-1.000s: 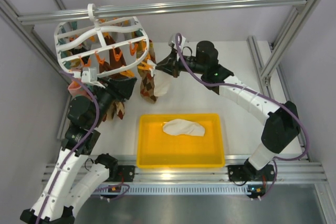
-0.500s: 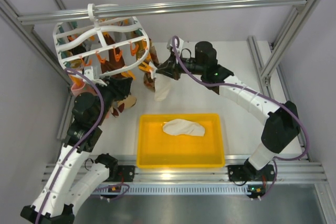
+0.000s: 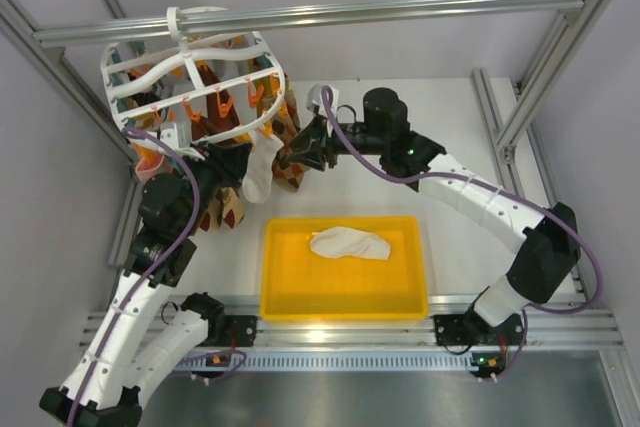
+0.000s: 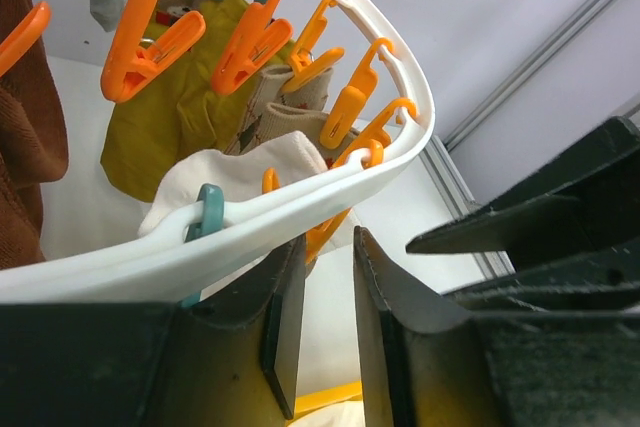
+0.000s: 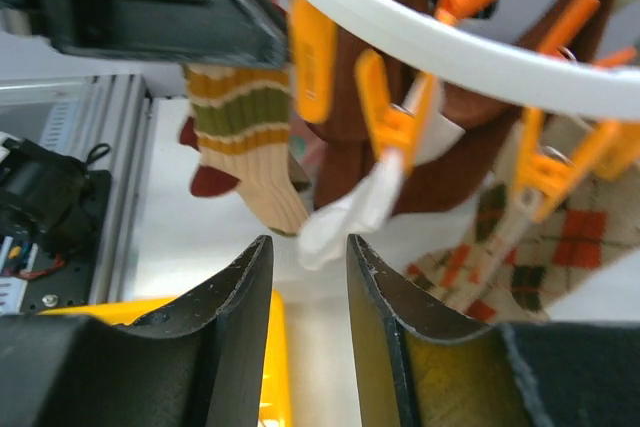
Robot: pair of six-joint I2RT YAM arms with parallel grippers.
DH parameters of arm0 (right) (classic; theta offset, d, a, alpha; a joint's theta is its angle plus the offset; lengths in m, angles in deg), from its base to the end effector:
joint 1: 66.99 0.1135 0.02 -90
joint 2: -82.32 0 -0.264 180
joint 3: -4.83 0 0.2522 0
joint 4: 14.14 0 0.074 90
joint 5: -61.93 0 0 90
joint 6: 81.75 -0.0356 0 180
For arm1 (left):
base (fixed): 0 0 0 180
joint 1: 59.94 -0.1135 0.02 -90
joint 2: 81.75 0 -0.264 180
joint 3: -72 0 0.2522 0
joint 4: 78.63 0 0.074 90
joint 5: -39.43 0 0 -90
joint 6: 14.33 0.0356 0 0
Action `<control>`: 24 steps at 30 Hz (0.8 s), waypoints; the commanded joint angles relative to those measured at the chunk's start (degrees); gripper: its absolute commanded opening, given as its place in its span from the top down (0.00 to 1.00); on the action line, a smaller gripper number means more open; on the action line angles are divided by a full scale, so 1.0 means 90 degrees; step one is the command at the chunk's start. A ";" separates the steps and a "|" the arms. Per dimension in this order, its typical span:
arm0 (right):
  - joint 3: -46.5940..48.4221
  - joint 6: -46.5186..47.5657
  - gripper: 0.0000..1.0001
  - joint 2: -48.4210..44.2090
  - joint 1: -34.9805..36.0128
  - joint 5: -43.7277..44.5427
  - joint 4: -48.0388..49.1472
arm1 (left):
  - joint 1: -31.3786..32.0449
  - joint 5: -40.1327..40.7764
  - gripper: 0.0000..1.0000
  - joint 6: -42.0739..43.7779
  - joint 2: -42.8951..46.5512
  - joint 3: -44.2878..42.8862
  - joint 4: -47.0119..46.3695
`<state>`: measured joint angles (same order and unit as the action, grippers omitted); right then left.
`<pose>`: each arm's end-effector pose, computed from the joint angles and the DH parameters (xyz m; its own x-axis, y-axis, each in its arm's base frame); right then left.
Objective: Clip the socks to the hanger
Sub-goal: Open the clamp at the hanger.
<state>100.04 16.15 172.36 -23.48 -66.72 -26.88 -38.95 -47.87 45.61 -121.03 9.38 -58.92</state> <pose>0.2547 0.2724 0.3868 0.0410 -0.1091 -0.9932 -0.9905 0.1264 -0.0547 0.1468 -0.0545 0.3875 -0.1061 -0.4952 -0.8623 0.3013 0.8104 -0.5025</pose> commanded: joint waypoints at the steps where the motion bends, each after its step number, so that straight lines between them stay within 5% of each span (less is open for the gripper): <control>1: 0.0403 -0.0087 0.65 -0.0230 0.0419 0.0105 0.0248 | -0.0038 0.0003 0.70 -0.0009 -0.0117 -0.0176 -0.0408; 11: 0.0988 -0.0204 0.53 0.0610 0.1025 0.0720 0.0873 | -0.0038 -0.0046 0.75 -0.0019 0.0029 -0.0186 -0.0291; 24: 0.1214 -0.0341 0.52 0.1157 0.1074 0.1834 0.1371 | -0.0038 -0.0085 0.75 -0.0019 0.0098 -0.0128 -0.0310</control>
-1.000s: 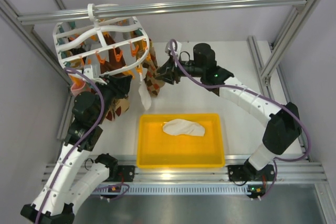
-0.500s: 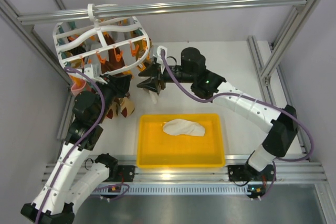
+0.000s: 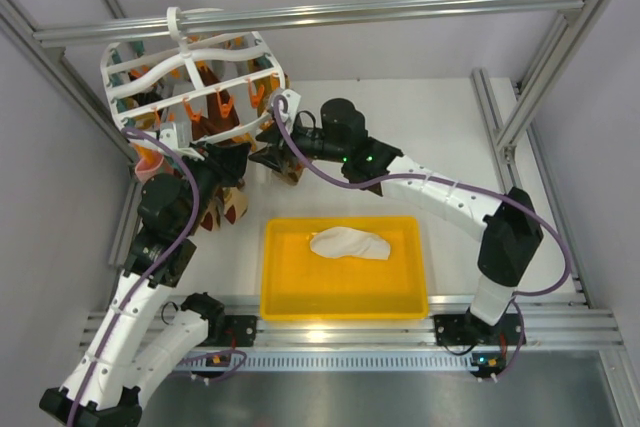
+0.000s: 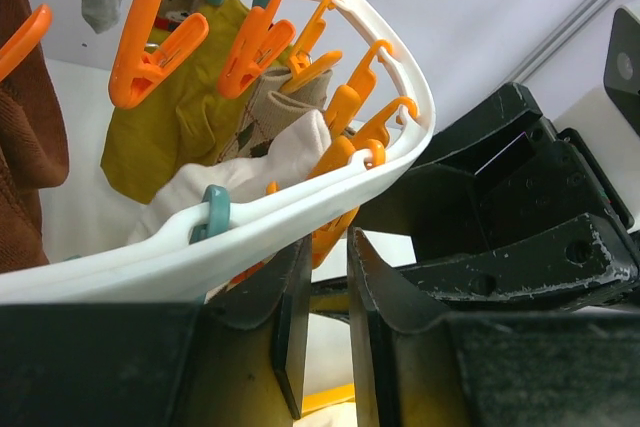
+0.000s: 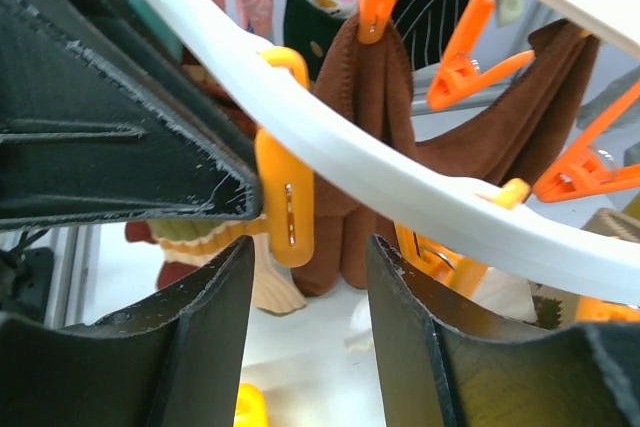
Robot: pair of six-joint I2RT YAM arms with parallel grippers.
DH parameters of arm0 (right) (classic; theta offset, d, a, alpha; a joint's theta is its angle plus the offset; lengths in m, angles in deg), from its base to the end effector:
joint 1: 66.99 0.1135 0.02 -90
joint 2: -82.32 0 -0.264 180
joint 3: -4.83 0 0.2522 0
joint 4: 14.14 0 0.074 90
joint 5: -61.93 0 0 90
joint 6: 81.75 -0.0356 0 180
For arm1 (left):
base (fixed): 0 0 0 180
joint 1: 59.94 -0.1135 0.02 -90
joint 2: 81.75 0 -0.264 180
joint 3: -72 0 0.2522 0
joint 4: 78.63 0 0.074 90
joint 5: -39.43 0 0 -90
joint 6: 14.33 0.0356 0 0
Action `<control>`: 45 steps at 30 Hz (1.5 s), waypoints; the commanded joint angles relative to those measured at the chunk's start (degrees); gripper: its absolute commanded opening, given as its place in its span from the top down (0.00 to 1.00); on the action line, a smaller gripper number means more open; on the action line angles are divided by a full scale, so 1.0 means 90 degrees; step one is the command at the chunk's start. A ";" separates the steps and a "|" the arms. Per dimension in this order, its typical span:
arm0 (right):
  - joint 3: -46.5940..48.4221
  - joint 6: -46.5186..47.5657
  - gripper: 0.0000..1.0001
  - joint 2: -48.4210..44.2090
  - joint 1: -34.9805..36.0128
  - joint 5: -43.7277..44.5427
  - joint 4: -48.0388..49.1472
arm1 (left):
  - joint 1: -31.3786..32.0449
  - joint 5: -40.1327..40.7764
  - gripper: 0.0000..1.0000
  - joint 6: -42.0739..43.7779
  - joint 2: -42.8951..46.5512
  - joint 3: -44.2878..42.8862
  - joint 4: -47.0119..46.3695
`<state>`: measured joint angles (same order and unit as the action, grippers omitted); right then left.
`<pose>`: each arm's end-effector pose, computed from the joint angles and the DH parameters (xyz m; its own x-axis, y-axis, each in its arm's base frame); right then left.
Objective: Clip the socks to the hanger
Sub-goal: Open the clamp at the hanger.
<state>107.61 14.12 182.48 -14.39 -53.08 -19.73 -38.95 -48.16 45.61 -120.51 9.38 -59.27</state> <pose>0.2460 0.3465 0.3794 0.0685 -0.0629 -0.9957 -0.9745 0.2097 -0.0803 0.1443 -0.0538 0.3894 -0.0963 -0.4991 -0.8612 0.3126 0.8063 -0.5022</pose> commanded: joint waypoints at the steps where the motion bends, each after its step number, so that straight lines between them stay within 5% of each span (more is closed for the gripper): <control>1: 0.0383 -0.0134 0.52 0.0062 0.0064 0.0319 0.0616 | -0.0038 -0.0044 0.75 -0.0009 0.0039 -0.0128 -0.0281; 7: 0.0393 -0.0222 0.54 0.0141 0.0074 0.0250 0.0860 | -0.0038 -0.0024 0.75 -0.0077 0.0039 -0.0108 -0.0281; 17: 0.0189 -0.0066 1.00 -0.0142 0.0064 -0.0170 0.0743 | -0.0038 0.0181 0.58 -0.0175 -0.0058 -0.0488 -0.0057; 35: -0.0086 -0.0339 1.00 -0.0572 0.0122 -0.0483 0.0763 | -0.0038 0.0601 0.51 -0.0390 -0.0351 -0.0801 0.0383; 45: -0.0105 -0.0262 1.00 -0.0582 0.0259 -0.0375 0.0763 | -0.0038 0.0727 0.57 -0.0576 -0.0507 -0.0840 0.0598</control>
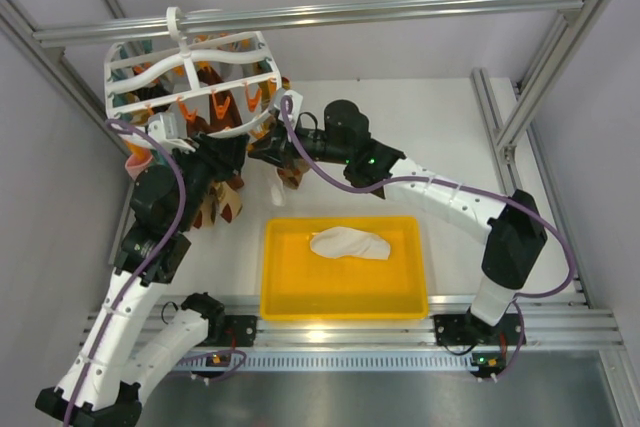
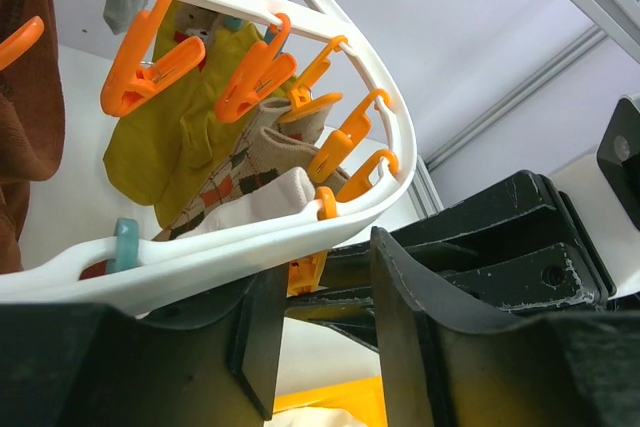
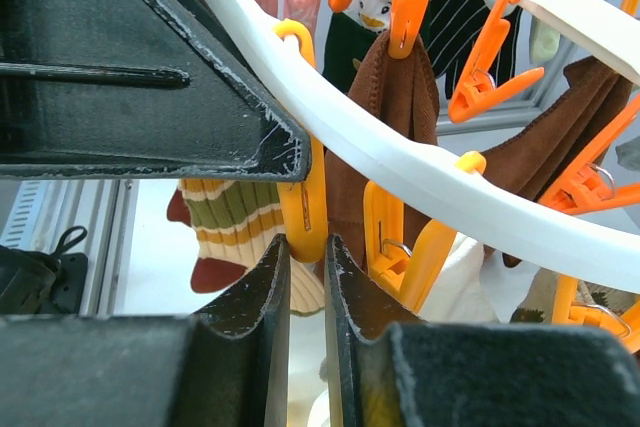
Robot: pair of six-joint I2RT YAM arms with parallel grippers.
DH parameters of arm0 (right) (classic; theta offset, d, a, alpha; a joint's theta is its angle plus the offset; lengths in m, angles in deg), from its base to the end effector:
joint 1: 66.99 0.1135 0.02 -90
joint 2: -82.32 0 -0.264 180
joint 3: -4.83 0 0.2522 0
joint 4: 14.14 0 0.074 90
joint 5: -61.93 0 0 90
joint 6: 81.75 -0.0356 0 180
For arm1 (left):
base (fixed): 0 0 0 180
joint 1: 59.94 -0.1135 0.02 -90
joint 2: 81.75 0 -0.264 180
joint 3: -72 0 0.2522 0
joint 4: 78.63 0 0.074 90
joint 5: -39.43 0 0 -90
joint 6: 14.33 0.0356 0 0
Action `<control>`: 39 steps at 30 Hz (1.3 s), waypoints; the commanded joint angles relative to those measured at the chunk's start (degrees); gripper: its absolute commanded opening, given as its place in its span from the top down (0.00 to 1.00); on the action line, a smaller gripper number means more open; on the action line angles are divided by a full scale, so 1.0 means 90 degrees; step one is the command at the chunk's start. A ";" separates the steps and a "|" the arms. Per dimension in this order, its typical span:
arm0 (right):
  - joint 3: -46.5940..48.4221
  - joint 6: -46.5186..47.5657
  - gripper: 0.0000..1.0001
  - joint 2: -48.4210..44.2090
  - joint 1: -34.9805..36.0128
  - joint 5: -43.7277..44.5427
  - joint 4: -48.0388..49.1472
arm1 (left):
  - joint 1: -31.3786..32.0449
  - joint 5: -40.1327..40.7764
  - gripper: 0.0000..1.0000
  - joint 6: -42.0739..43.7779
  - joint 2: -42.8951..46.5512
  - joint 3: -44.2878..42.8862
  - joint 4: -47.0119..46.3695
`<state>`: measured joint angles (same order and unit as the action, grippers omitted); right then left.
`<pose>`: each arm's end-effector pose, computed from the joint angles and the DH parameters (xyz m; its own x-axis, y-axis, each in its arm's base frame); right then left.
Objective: Clip the socks to the hanger
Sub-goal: Open the clamp at the hanger.
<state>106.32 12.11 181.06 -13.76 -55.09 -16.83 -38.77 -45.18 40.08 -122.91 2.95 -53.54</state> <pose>0.2371 0.3443 0.3866 0.0670 -0.0106 -0.9977 -0.9833 0.1690 -0.0678 0.1443 -0.0523 0.4106 -0.1213 -0.5744 -0.8096 0.2477 0.7723 -0.5850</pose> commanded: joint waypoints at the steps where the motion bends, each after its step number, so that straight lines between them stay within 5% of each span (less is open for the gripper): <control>1: 0.0019 -0.0048 1.00 -0.0424 0.0179 -0.0151 0.0440 | -0.0057 0.0397 0.58 0.0049 -0.0240 -0.0127 -0.0058; 6: -0.0001 -0.0067 1.00 -0.0414 0.0189 -0.0103 0.0430 | -0.0057 0.0485 0.63 0.0059 -0.0201 -0.0136 0.0000; 12: 0.0028 -0.0077 1.00 -0.0385 0.0159 0.0141 0.0381 | -0.0057 0.0505 0.51 0.0155 -0.0016 -0.0282 0.0361; 39: -0.0177 -0.0107 1.00 -0.0483 0.0159 0.0405 0.0811 | -0.0067 0.0261 0.37 -0.0186 0.0238 -0.0371 0.1514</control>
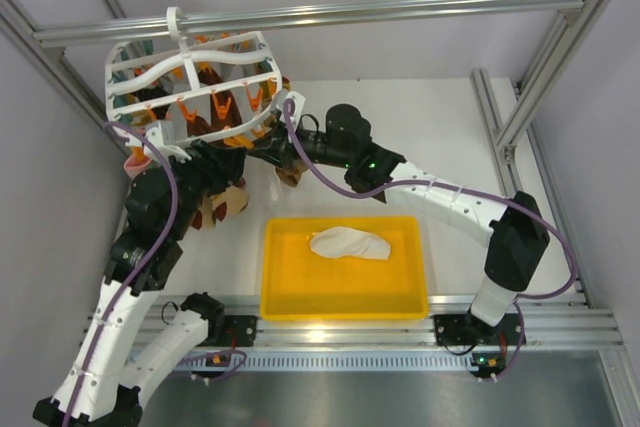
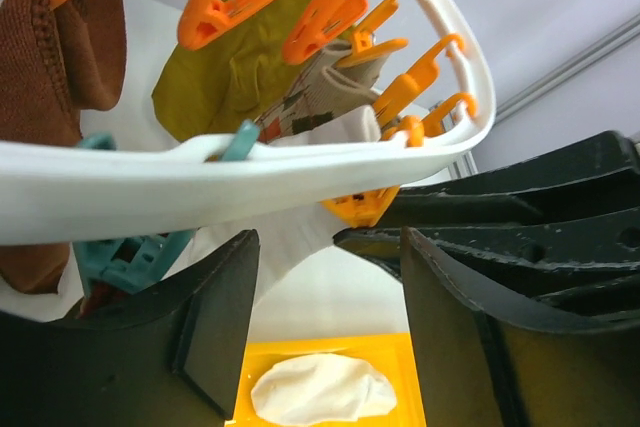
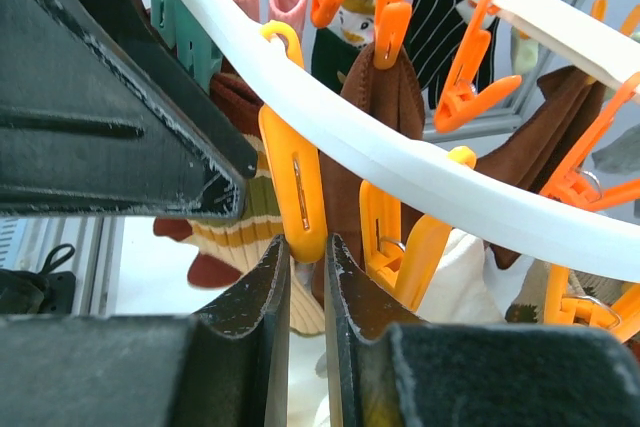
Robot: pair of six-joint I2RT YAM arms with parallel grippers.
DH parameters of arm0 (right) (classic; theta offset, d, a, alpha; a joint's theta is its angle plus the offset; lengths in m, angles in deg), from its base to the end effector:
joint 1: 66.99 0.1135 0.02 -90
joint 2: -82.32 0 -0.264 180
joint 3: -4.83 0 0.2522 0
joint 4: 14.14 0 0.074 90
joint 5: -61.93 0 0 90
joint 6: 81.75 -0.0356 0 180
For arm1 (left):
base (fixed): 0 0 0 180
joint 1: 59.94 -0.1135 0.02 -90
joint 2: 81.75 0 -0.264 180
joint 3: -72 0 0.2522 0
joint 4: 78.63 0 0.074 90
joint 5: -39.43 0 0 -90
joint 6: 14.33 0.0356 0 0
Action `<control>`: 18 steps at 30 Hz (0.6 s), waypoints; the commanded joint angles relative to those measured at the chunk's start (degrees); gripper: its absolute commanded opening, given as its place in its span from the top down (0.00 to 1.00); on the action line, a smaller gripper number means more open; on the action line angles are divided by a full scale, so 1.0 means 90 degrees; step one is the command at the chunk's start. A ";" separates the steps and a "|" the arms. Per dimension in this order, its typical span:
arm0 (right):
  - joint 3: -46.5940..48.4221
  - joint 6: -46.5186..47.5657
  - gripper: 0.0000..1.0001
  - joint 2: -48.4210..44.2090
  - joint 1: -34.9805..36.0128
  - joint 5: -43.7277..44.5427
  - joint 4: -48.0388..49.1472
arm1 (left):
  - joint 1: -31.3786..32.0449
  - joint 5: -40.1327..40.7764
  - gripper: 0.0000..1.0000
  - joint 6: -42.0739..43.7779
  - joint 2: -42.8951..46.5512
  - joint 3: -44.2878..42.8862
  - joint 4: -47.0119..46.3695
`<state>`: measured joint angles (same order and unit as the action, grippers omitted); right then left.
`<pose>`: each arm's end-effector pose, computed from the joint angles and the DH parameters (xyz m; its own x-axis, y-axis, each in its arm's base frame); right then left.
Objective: Clip the socks to the hanger
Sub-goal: Open the clamp at the hanger.
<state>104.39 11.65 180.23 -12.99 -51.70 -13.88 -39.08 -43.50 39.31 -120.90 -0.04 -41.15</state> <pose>0.2324 0.3441 0.3858 0.0775 0.0142 -0.9969 -0.9738 0.2156 -0.0726 0.1287 -0.0443 0.4084 -0.2018 -0.5527 -0.8086 0.1479 0.7989 -0.5830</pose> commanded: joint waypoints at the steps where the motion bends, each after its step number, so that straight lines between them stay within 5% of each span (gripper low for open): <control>1: 0.0047 -0.0055 1.00 -0.0400 0.0074 0.0029 0.0483 | -0.0033 0.0103 0.36 -0.0091 0.0005 -0.0057 0.0128; 18: -0.0109 -0.0065 1.00 -0.0439 0.0133 -0.0088 0.0561 | -0.0033 0.0181 0.34 -0.0218 -0.0083 0.0245 -0.1230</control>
<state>103.32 11.63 179.53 -12.91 -51.75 -13.11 -39.17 -42.36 38.53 -120.77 1.51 -47.11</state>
